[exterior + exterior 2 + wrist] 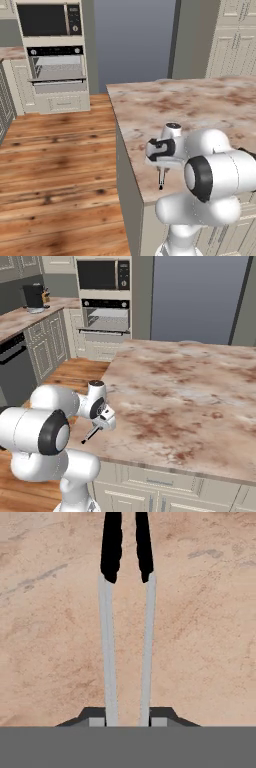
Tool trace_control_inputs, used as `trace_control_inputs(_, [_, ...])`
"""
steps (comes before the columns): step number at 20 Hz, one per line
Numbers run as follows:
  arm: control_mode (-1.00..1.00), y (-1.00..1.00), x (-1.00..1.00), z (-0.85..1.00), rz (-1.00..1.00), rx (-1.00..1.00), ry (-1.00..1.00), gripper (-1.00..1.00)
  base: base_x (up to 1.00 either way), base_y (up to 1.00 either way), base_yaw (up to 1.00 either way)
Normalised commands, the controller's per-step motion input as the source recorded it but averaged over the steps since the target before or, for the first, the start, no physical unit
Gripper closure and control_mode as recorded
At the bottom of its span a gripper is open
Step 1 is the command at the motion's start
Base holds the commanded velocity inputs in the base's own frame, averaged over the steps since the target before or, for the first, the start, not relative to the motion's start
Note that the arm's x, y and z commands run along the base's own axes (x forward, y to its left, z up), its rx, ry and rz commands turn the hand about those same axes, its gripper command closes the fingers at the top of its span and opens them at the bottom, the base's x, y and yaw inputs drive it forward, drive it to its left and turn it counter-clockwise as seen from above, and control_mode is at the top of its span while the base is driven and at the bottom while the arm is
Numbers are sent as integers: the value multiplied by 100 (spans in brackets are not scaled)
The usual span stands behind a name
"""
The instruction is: Pick up the tongs from the counter and place them near the plate next to the oven.
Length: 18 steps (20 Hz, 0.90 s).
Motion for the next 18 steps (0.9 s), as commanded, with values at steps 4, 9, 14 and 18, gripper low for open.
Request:
trace_control_inputs(4, [-100, -3, -27, 55, 0, 0, -24, 100, 0, 0, 0])
trace_control_inputs(9, [-100, -2, -14, 75, 0, 0, -20, 100, 0, 0, 0])
trace_control_inputs(14, [-100, 1, -13, 70, 0, 0, -20, 100, 0, 0, 0])
trace_control_inputs(18, [-100, 0, -28, 46, 0, 0, -18, 100, 0, 0, 0])
